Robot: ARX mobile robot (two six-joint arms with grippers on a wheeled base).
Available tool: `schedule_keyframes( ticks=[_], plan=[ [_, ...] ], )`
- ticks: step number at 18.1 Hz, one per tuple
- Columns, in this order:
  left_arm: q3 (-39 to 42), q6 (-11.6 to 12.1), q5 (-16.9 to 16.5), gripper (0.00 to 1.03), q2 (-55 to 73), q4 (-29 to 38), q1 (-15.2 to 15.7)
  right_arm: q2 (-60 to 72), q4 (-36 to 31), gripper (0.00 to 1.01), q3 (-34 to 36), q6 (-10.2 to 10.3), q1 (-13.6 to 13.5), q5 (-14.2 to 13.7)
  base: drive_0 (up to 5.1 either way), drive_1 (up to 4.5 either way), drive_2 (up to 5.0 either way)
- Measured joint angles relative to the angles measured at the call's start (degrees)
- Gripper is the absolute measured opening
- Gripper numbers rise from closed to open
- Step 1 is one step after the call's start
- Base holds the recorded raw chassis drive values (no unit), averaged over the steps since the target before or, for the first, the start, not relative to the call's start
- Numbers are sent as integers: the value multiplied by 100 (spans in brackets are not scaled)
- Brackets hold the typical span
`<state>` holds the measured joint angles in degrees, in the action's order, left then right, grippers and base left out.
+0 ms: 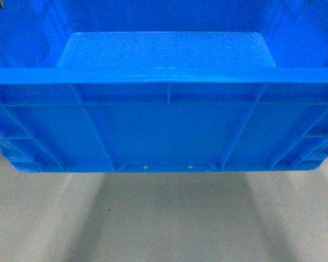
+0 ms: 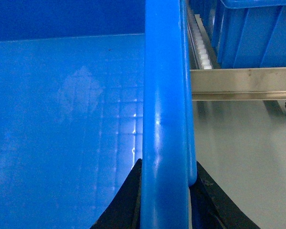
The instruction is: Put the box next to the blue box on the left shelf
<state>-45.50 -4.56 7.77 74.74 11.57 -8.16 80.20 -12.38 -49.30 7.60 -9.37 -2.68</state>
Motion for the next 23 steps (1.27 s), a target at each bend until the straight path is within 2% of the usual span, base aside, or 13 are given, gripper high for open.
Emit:
schedule_keyframes(
  ticks=[9, 23],
  plan=[
    [0, -2, 0, 16, 0, 13, 0, 0, -13, 21, 0, 0, 0, 0, 0, 0, 0],
    [0, 0, 9, 16, -2, -2, 0, 0, 0, 21, 0, -7, 0, -2, 7, 439, -424]
  ],
)
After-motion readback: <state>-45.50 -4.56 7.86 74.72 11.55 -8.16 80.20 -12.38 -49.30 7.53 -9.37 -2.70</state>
